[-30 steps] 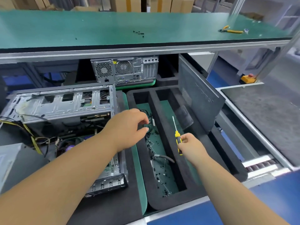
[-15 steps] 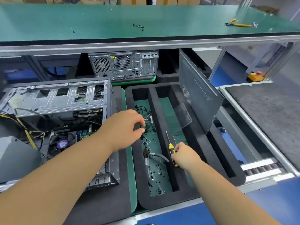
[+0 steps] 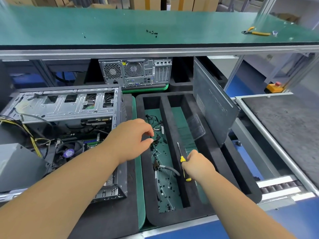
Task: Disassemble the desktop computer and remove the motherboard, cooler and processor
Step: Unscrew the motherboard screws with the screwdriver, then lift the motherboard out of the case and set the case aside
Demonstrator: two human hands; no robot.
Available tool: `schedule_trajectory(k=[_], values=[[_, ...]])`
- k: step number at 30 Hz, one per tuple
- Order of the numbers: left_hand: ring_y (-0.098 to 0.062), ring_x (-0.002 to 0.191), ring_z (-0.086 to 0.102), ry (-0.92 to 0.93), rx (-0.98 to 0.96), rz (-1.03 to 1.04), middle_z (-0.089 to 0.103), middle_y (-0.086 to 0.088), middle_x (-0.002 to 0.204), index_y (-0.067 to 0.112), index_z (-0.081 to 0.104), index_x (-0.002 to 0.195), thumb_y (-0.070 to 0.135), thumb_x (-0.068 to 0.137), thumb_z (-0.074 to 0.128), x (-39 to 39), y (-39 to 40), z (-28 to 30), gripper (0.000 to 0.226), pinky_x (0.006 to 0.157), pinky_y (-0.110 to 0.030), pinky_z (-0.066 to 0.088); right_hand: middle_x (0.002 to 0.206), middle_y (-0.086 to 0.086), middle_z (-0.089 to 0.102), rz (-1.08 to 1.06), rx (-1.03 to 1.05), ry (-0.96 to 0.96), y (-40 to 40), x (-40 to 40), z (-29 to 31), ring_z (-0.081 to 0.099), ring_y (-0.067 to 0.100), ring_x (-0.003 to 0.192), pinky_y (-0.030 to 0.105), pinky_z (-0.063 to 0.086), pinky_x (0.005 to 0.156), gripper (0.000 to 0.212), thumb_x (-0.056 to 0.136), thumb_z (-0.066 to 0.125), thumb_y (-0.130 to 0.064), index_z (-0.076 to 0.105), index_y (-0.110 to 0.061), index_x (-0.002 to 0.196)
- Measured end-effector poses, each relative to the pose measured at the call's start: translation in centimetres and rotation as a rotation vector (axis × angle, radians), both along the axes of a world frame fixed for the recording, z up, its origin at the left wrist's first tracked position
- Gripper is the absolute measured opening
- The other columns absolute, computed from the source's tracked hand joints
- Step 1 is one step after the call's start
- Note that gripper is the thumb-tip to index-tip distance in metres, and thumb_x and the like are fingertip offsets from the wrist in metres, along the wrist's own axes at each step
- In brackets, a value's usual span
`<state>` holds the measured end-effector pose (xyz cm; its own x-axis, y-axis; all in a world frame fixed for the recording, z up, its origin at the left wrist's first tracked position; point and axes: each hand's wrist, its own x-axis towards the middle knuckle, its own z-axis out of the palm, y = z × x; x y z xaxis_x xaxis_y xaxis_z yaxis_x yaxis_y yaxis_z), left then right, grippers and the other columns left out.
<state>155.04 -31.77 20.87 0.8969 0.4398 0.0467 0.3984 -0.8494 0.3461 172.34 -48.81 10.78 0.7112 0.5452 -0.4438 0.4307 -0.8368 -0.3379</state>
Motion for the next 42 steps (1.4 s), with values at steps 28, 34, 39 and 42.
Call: schedule_trajectory(k=[28, 34, 39, 42], values=[[-0.006, 0.082, 0.053, -0.089, 0.044, 0.406, 0.049, 0.018, 0.087, 0.036, 0.065, 0.100, 0.036, 0.085, 0.065, -20.1, 8.8, 1.3, 0.014, 0.076, -0.028, 0.047, 0.104, -0.008, 0.056, 0.761, 0.541, -0.133, 17.0, -16.2, 10.8, 0.054, 0.014, 0.091, 0.031, 0.046, 0.078, 0.014, 0.092, 0.059, -0.029, 0.060, -0.029, 0.106], [-0.008, 0.083, 0.052, 0.032, 0.034, 0.346, 0.046, 0.019, 0.087, 0.039, 0.064, 0.103, 0.044, 0.084, 0.063, -22.4, 11.7, -0.1, 0.020, 0.081, -0.029, 0.047, 0.110, -0.001, 0.055, 0.929, 0.332, -0.223, 20.2, -19.7, 10.2, 0.054, 0.021, 0.101, 0.038, 0.048, 0.087, 0.021, 0.086, 0.062, -0.030, 0.062, -0.025, 0.106], [-0.008, 0.084, 0.050, 0.085, 0.044, 0.298, 0.049, 0.017, 0.093, 0.037, 0.065, 0.106, 0.040, 0.086, 0.061, -22.7, 13.9, -0.6, 0.021, 0.079, -0.025, 0.038, 0.104, 0.001, 0.055, 1.186, 0.226, -0.224, 23.2, -23.0, 8.9, 0.052, 0.025, 0.101, 0.040, 0.047, 0.085, 0.019, 0.083, 0.065, -0.024, 0.067, -0.023, 0.102], [-0.011, 0.095, 0.055, 0.104, 0.086, 0.276, 0.057, 0.013, 0.099, 0.034, 0.066, 0.106, 0.034, 0.087, 0.059, -22.6, 14.7, -0.7, 0.021, 0.091, -0.029, 0.039, 0.116, 0.007, 0.050, 1.311, 0.195, -0.298, 24.2, -24.3, 7.3, 0.041, 0.028, 0.106, 0.040, 0.040, 0.091, 0.039, 0.080, 0.069, -0.026, 0.062, -0.018, 0.117]])
